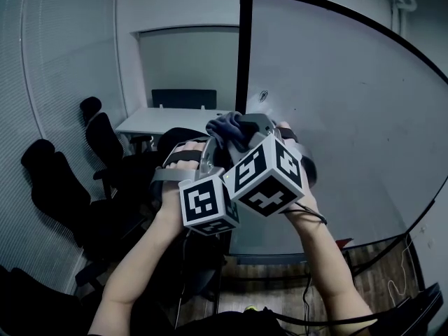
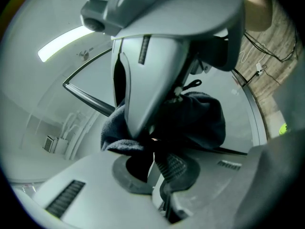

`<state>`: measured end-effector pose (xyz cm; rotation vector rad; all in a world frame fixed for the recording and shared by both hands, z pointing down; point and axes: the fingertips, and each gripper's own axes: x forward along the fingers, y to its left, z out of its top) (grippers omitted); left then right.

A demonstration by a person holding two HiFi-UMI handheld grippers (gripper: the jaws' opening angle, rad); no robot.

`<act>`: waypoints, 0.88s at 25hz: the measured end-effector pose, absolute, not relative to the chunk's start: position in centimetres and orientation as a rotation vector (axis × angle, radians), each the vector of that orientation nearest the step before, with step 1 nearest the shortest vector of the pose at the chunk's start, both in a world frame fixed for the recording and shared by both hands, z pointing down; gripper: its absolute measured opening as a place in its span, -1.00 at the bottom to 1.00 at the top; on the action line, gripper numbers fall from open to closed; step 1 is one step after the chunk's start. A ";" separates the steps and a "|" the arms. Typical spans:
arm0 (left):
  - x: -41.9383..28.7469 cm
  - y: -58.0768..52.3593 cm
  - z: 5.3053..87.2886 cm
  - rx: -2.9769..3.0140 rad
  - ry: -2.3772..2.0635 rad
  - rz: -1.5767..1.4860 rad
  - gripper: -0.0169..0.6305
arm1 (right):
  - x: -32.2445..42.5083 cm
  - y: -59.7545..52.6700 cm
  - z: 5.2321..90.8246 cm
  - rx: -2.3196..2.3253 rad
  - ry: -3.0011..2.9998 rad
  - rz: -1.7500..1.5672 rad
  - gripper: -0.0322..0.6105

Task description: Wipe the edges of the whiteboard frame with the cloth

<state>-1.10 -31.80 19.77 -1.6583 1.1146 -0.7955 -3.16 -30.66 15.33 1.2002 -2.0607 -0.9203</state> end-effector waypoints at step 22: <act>-1.2 -31.7 25.1 -1.723 1.079 -0.813 -0.90 | -3.3 -30.7 20.6 1.175 -2.016 -0.873 -0.60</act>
